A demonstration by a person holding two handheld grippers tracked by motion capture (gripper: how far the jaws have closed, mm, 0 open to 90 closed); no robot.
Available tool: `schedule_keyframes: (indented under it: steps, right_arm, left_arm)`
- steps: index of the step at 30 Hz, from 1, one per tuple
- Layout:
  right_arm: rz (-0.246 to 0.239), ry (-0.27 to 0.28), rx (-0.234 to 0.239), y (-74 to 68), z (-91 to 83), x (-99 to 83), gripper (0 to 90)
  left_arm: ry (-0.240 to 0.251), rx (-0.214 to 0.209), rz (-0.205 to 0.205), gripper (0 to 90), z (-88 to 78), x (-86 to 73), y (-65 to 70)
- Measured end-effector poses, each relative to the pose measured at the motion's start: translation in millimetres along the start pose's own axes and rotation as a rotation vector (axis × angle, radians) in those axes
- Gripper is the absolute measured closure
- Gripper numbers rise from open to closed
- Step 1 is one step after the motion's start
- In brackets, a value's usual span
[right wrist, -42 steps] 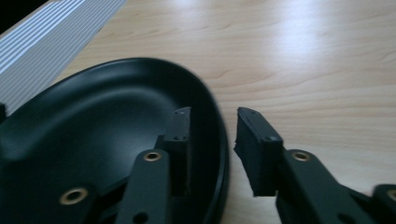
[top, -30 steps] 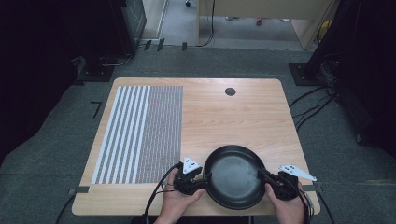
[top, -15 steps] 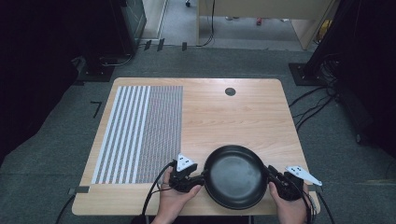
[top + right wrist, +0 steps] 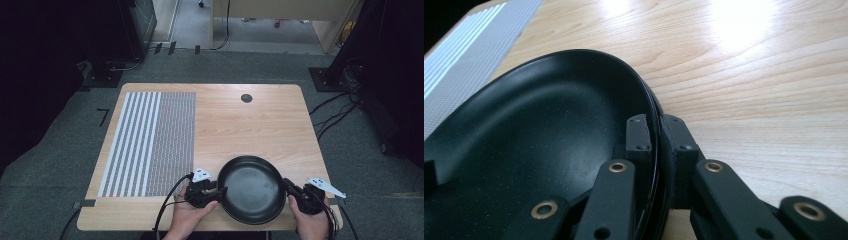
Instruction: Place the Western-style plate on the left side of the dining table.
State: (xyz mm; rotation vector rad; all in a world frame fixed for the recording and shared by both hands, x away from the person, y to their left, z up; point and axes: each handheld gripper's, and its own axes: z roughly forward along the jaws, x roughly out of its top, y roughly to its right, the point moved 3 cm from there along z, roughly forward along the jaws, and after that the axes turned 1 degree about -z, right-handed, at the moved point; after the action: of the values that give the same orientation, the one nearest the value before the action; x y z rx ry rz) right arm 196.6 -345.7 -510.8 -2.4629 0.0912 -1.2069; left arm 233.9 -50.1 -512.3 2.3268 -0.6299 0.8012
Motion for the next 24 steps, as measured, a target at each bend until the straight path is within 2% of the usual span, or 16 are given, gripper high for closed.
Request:
schedule_keyframes:
  steps: [8,12,13,16,22,24]
  right_arm:
    - [0.016,0.003,0.002,0.1,0.1,-0.5,84.5]
    - [0.038,-0.005,0.052,-0.5,3.3,-2.3,84.5]
    - [0.036,-0.009,0.063,-2.5,4.8,-3.2,84.3]
    - [0.03,-0.006,0.052,-4.4,5.7,-3.6,84.1]
    - [0.068,-0.002,0.074,-2.4,6.3,-4.7,84.3]
    - [0.085,0.004,0.081,-2.0,7.5,-5.4,84.4]
  left_arm:
    - [0.001,0.005,0.004,54.5,-0.4,0.4,0.5]
    - [0.011,-0.002,0.007,55.2,-2.1,1.7,0.7]
    - [0.013,-0.018,-0.01,54.9,-2.9,2.6,-0.7]
    - [0.01,-0.034,-0.014,55.7,-3.1,2.9,-2.7]
    - [0.004,-0.038,-0.021,56.5,-4.2,2.8,-2.8]
    - [-0.003,-0.058,-0.045,59.6,-6.4,3.4,-5.6]
